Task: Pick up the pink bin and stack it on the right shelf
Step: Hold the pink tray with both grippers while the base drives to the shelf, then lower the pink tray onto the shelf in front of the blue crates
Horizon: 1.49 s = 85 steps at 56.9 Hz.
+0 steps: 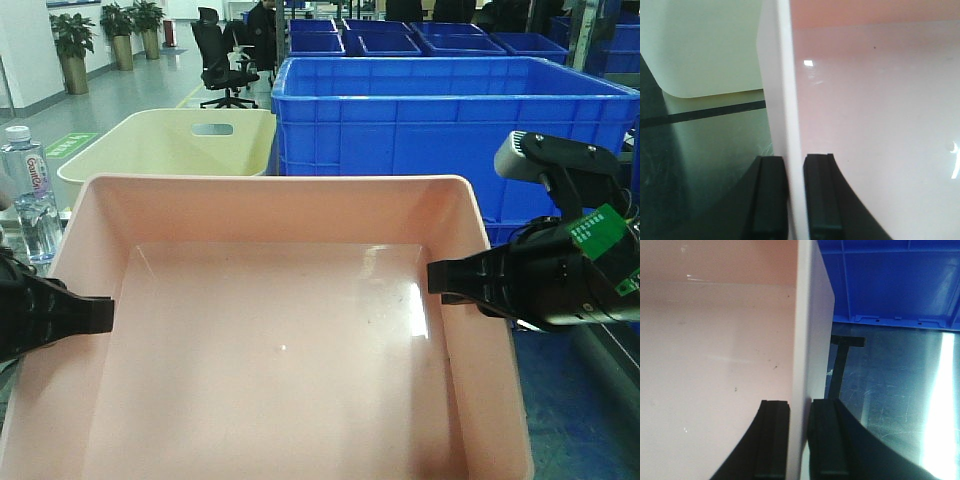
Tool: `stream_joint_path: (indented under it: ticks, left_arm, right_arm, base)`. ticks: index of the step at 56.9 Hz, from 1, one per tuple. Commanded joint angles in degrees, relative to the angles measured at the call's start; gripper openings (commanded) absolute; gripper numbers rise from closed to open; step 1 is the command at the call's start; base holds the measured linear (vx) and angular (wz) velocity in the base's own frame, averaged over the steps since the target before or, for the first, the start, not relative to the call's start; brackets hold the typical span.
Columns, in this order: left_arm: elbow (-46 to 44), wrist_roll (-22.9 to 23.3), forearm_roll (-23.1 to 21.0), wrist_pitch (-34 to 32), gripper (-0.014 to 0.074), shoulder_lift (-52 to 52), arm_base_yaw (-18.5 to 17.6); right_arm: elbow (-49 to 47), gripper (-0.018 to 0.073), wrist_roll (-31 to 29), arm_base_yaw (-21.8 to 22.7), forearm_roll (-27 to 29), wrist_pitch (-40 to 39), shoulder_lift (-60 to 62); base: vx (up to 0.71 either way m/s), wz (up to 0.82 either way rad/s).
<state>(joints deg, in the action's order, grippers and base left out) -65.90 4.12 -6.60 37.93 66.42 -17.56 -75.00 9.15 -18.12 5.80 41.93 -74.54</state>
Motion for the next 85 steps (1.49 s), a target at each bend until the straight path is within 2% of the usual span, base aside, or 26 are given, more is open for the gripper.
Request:
stream_joint_path:
  ticks: [1, 41, 49, 58, 74, 85]
  left_arm:
    - [-1.5, -0.6, 4.9, -3.6, -0.0001, -1.8, 0.9]
    - [-1.5, -0.6, 4.8, -4.8, -0.0001, -1.8, 0.9]
    - [-1.5, -0.7, 5.1, -2.8, -0.0001, -1.8, 0.9]
    - [-1.5, -0.7, 6.6, 0.8, -0.0001, 0.2, 0.9]
    - [-1.5, -0.7, 8.3, 1.7, 0.0024, 7.5, 0.9]
    - [-1.5, -0.7, 8.3, 3.0, 0.0131, 11.4, 0.9]
  right_arm:
    - [-1.8, -0.0008, -0.8, 1.6, -5.4, -4.7, 2.4]
    - [-1.8, -0.0008, -0.8, 1.6, -5.2, -5.1, 2.4]
    - [-1.8, -0.0008, -1.8, 1.5, -0.3, -5.3, 1.5]
    - [-1.8, -0.0008, -6.6, 1.5, 6.8, -5.2, -2.5]
    - [-1.8, -0.0006, -7.1, 1.5, 8.1, -3.3, -10.9]
    - [-1.8, 0.0009, -7.1, 1.5, 8.2, -2.4, -14.2]
  base:
    - [0.01, -0.03]
    - [0.0, 0.0]
    - [0.0, 0.0]
    - [0.0, 0.0]
    - [0.0, 0.0]
    - [0.0, 0.0]
